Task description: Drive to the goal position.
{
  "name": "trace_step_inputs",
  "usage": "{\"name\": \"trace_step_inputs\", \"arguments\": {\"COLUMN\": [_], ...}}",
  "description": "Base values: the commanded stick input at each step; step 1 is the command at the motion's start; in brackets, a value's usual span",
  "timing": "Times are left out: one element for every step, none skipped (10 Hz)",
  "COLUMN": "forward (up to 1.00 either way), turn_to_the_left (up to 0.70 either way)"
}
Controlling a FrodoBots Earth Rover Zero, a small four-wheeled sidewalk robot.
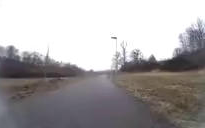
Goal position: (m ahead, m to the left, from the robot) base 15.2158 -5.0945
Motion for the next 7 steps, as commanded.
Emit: {"name": "trace_step_inputs", "arguments": {"forward": [0.7, 0.7, 0.7, 0.7, 0.7, 0.7, 0.7], "turn_to_the_left": [0.0, 0.35, 0.34, 0.16, 0.0, 0.0, 0.0]}}
